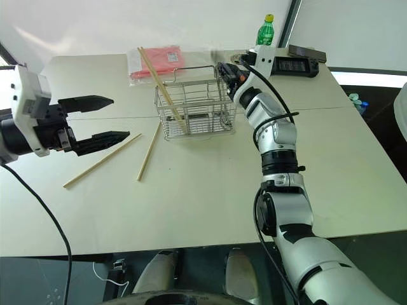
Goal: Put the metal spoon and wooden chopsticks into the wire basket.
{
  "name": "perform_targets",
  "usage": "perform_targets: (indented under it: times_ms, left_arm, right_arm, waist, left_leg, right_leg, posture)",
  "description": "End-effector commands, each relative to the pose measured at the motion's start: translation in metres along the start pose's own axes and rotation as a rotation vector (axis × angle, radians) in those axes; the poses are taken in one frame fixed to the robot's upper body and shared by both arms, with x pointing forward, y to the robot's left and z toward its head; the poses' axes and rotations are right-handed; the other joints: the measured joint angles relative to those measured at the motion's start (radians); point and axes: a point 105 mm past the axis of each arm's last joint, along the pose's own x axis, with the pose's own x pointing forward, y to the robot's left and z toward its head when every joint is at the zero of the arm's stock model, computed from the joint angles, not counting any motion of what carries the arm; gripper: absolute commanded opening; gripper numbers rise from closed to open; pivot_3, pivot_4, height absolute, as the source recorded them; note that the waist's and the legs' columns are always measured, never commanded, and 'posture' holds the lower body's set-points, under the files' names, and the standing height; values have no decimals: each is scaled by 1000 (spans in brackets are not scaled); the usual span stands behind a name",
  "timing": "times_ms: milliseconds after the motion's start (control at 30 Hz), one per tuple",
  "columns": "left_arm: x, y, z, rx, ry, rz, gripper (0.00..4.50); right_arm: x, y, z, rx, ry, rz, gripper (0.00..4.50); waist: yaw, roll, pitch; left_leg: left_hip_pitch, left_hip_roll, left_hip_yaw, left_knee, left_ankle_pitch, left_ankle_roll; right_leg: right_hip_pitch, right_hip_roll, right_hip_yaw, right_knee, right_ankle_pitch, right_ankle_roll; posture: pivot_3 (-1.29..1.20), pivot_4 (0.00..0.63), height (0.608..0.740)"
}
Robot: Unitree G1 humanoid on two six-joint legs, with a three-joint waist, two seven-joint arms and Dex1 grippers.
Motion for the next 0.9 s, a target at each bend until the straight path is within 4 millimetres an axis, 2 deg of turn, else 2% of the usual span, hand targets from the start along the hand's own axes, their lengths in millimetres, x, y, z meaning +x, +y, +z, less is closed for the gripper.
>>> perform_targets:
  times_ms: [33,100,233,367,433,533,667,800,900]
  left_arm:
    - [-1,2,11,44,-29,11,4500]
    - [-1,2,11,45,-31,11,4500]
    - [0,2,11,45,-31,12,4500]
    - [-1,3,10,42,-22,18,4500]
    - [-2,3,9,41,-17,19,4500]
    - [-4,3,8,39,-8,24,4500]
    - [-10,11,1,25,15,63,4500]
    - [-24,35,-20,5,73,161,4500]
    - [-34,55,-38,-17,131,223,4500]
  right_arm:
    - [-3,0,19,-47,-55,-8,3511]
    - [-5,-4,21,-58,-56,-22,4458]
    - [-9,-7,32,-101,-70,-20,4458]
    - [-18,3,64,-206,-86,73,4458]
    - [-29,14,80,-245,-58,180,4458]
    - [-62,32,91,-345,36,395,4458]
    - [-108,38,81,-430,208,572,4458]
    - [-148,34,55,-388,395,635,4458]
    - [-171,40,35,-366,486,692,4458]
  waist:
    - [0,0,0]
    - [1,0,0]
    - [0,0,0]
    - [0,0,0]
    - [2,0,0]
    - [4,0,1]
    - [5,-3,1]
    - [4,-3,1]
    - [3,-3,1]
  left_leg:
    - [0,0,0,0,0,0]
    - [0,0,0,0,0,0]
    - [0,0,0,0,0,0]
    - [0,0,0,0,0,0]
    - [0,0,0,-1,0,0]
    - [0,0,0,-1,0,0]
    - [0,0,1,-1,-1,1]
    - [0,1,2,0,-1,1]
    - [-1,2,4,1,-1,1]
  right_leg:
    - [0,0,0,0,0,0]
    - [0,0,0,0,0,0]
    - [0,0,0,0,0,0]
    - [0,0,0,0,0,0]
    - [0,0,0,-1,0,0]
    - [0,0,0,-1,0,0]
    - [1,0,0,-3,-1,-1]
    - [1,-1,1,-3,-2,-4]
    - [0,-1,1,-3,-2,-5]
  posture:
    - [0,150,721]
    - [0,150,721]
    - [0,150,721]
    - [0,150,721]
    - [0,150,721]
    - [0,150,721]
    - [0,150,721]
    - [0,150,721]
    - [0,150,721]
